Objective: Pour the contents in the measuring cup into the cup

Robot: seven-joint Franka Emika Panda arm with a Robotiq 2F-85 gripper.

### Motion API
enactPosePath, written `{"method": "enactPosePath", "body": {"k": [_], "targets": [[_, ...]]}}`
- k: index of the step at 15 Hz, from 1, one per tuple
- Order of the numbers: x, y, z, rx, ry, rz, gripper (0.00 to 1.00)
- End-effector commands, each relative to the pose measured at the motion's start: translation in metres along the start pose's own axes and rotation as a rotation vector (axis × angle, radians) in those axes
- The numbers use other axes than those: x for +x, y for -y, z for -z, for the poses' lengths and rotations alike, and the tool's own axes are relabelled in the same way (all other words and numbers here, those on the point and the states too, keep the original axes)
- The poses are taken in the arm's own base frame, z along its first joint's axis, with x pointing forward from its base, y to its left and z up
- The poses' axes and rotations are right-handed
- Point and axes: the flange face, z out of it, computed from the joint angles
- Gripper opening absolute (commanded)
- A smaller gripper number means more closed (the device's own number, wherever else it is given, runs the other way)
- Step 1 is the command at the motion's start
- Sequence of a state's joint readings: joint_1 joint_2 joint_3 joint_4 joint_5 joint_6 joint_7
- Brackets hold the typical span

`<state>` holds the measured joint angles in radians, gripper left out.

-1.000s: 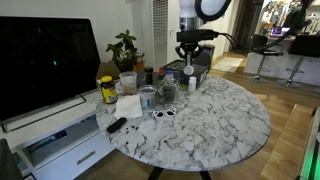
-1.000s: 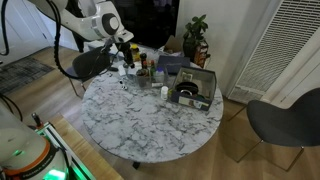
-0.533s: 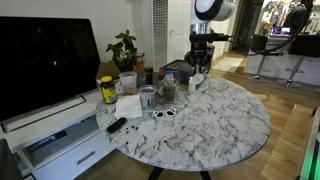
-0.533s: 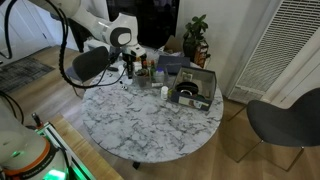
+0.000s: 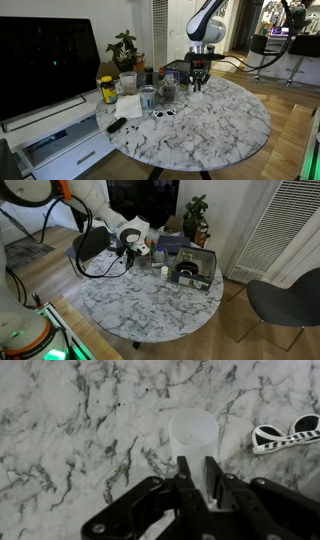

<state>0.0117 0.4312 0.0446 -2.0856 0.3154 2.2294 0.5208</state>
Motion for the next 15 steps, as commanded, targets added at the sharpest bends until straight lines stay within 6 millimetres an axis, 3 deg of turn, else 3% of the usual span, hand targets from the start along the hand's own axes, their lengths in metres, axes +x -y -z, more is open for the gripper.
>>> {"method": "enactPosePath", "body": {"k": [1, 7, 15], "targets": [[0.026, 0.009, -0.034, 0.032, 0.091, -0.048, 0.05], [0.054, 0.012, -0.065, 0.085, 0.151, -0.134, 0.05], [0.076, -0.001, -0.078, 0.137, 0.210, -0.217, 0.05]]}}
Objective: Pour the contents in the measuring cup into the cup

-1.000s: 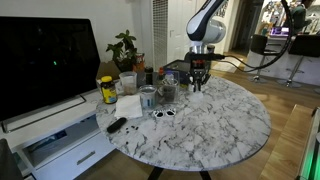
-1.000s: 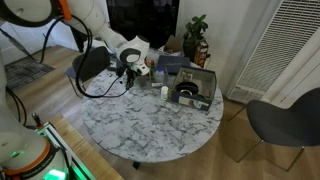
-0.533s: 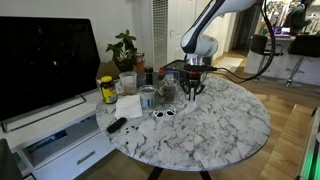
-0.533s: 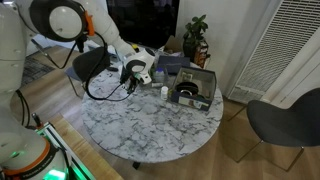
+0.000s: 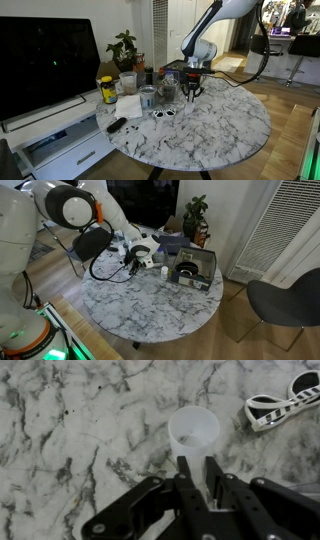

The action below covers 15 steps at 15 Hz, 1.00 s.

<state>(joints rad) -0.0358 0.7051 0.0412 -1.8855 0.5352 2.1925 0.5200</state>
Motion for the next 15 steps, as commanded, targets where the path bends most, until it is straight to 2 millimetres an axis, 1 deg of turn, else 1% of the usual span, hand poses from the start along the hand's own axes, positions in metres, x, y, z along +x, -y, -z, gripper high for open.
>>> {"method": "enactPosePath", "body": {"k": [1, 4, 5, 6, 7, 9, 12, 14, 15], "targets": [[0.013, -0.003, -0.005, 0.021, 0.040, -0.020, 0.05], [0.016, -0.004, -0.004, 0.024, 0.047, -0.026, 0.05], [0.016, -0.004, -0.003, 0.016, 0.038, -0.034, 0.08], [0.017, -0.005, -0.001, 0.002, 0.018, -0.040, 0.46], [0.017, -0.006, 0.003, 0.003, 0.008, -0.040, 0.47], [0.019, -0.008, 0.015, -0.002, -0.050, -0.029, 0.61], [0.019, -0.010, 0.035, -0.015, -0.161, 0.008, 0.85], [0.006, -0.007, 0.056, -0.014, -0.249, 0.106, 0.99], [-0.006, -0.006, 0.068, -0.017, -0.284, 0.146, 1.00]]}}
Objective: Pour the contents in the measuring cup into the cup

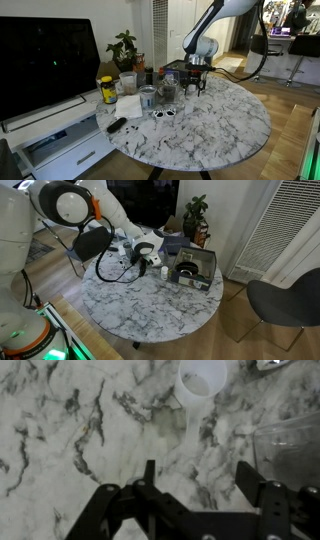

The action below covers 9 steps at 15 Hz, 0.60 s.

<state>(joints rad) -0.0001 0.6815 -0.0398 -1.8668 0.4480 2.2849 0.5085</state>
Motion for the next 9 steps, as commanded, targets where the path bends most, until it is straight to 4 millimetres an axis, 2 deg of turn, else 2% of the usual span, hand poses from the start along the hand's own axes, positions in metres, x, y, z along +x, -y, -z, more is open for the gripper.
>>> {"method": "enactPosePath", "body": {"k": [1, 4, 9], "targets": [[-0.034, 0.001, 0.046, -0.004, -0.145, 0.145, 1.00], [-0.076, 0.001, 0.086, -0.034, -0.239, 0.269, 1.00], [-0.142, -0.014, 0.142, -0.107, -0.382, 0.500, 1.00]]}}
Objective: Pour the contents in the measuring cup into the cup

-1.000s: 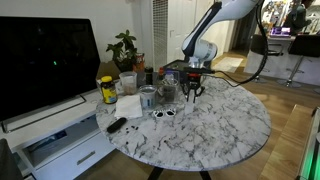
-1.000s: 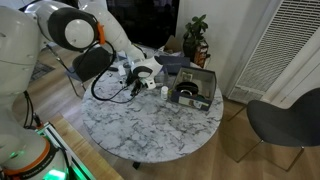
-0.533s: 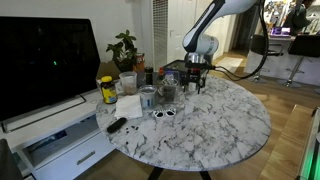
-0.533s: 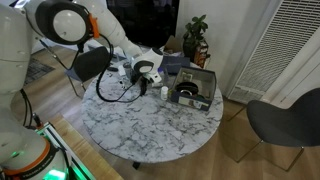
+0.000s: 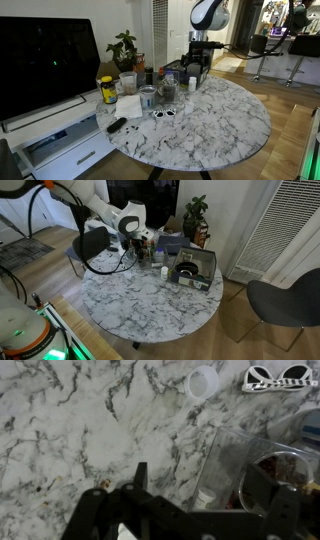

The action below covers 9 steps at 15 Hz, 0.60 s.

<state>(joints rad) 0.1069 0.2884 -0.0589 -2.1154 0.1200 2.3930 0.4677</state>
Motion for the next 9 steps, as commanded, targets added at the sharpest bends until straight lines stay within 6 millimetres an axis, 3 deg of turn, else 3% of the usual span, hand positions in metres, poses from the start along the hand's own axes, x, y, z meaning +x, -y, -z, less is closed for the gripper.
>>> {"method": "enactPosePath", "body": {"k": [1, 4, 5, 9], "targets": [[-0.047, -0.010, 0.047, -0.037, -0.106, 0.166, 1.00], [-0.075, -0.003, 0.072, -0.050, -0.165, 0.316, 1.00], [-0.050, 0.002, 0.064, -0.046, -0.125, 0.227, 1.00], [-0.071, 0.003, 0.078, -0.044, -0.146, 0.291, 1.00]]}}
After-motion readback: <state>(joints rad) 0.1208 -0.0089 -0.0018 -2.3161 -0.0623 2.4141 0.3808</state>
